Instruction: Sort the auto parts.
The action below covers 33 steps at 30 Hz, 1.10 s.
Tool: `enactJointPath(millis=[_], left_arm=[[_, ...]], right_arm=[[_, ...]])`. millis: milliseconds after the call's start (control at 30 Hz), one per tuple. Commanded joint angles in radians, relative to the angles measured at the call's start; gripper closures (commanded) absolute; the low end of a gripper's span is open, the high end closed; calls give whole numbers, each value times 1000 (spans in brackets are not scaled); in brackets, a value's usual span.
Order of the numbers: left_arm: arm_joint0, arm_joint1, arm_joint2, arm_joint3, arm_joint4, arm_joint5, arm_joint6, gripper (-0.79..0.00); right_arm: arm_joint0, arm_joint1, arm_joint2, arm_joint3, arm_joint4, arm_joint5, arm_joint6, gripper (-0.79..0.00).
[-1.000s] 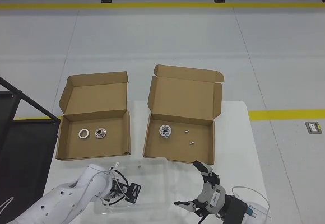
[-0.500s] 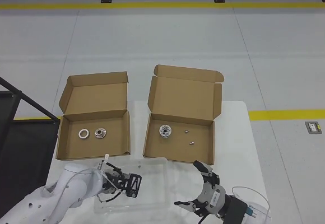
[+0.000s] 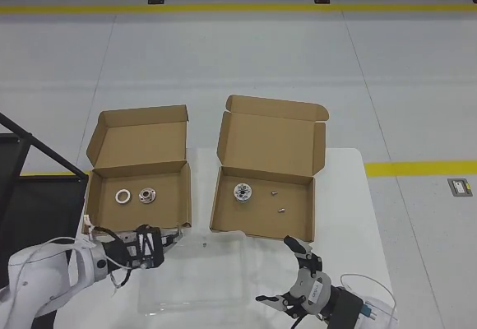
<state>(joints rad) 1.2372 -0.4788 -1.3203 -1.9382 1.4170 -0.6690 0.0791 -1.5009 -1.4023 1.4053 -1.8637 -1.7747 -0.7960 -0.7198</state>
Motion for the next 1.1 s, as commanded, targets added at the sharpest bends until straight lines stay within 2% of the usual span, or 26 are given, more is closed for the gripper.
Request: enactJointPath(millis=[0, 333, 433, 533, 667, 767, 900, 1000, 1067], left_arm=[[55, 6, -49, 6, 19, 21, 104, 0], [60, 5, -42, -2, 32, 17, 90, 0], [58, -5, -36, 0, -8, 66, 70, 0], [44, -18, -48, 43, -130, 106, 130, 0], [43, -32, -71, 110, -254, 118, 298, 0], [51, -38, -87, 150, -260, 86, 417, 0], [61, -44, -103, 180, -238, 69, 497, 0], [65, -49, -111, 191, -224, 85, 474, 0], [65, -54, -113, 185, -213, 160, 379, 0]], right_arm=[[0, 0, 0, 0, 0, 0, 0, -785], [0, 0, 0, 0, 0, 0, 0, -785], [0, 0, 0, 0, 0, 0, 0, -785], [0, 0, 0, 0, 0, 0, 0, -785], [0, 0, 0, 0, 0, 0, 0, -785], [0, 0, 0, 0, 0, 0, 0, -785], [0, 0, 0, 0, 0, 0, 0, -785], [0, 0, 0, 0, 0, 0, 0, -785], [0, 0, 0, 0, 0, 0, 0, -785]])
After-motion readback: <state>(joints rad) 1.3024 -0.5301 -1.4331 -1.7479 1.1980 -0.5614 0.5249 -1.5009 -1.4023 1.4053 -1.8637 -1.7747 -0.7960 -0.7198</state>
